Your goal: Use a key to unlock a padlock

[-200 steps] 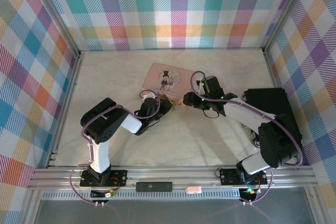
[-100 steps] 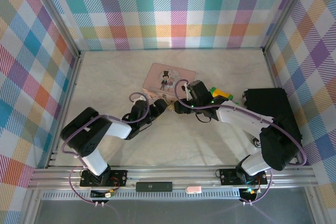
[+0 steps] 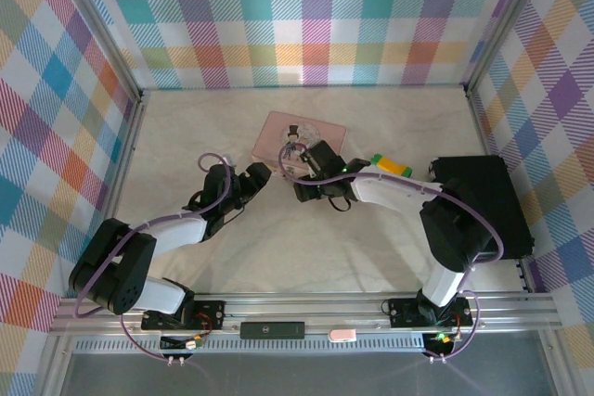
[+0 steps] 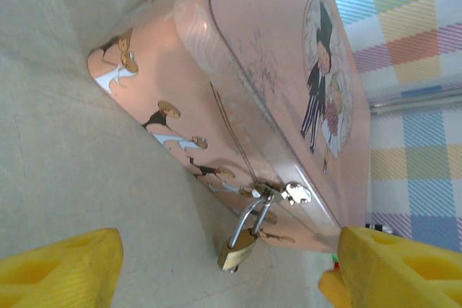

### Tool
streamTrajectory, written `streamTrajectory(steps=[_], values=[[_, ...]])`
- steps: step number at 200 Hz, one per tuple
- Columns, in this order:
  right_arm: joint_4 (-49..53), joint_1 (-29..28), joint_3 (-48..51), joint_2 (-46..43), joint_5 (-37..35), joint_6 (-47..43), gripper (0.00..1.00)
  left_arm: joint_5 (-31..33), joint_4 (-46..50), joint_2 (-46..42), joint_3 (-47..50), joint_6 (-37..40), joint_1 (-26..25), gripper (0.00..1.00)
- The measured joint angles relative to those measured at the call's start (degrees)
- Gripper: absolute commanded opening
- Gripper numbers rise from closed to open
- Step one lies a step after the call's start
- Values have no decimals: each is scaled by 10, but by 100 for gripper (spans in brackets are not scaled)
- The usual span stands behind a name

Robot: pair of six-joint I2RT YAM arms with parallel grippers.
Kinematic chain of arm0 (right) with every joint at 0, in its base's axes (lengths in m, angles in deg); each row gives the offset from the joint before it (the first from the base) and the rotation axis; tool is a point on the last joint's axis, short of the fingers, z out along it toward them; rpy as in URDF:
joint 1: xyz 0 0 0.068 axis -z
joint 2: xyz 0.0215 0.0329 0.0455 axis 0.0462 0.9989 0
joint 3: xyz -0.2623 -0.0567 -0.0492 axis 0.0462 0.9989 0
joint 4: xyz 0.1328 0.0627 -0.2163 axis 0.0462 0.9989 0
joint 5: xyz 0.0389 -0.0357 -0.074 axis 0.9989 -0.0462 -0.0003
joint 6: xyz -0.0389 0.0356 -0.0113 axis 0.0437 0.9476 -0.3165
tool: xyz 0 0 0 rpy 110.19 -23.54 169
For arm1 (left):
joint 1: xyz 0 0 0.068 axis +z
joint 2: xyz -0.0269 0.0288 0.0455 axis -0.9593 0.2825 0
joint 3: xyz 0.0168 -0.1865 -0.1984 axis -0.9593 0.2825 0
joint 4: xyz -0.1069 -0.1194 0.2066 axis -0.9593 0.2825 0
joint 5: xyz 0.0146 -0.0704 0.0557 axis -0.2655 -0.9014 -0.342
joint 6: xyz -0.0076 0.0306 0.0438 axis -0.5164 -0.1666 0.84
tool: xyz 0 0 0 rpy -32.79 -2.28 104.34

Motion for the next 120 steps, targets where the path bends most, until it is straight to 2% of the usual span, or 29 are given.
streamTrajectory(steps=[67,97,120], values=[[-17,49,-26,41,-31,-40,67,-30,-19,5,9,-2,-2,75],[-29,71,-35,40,-13,-52,68,-27,-16,19,4,17,-28,74],[-39,75,-28,28,9,-53,69,-28,6,55,-38,49,-60,72]])
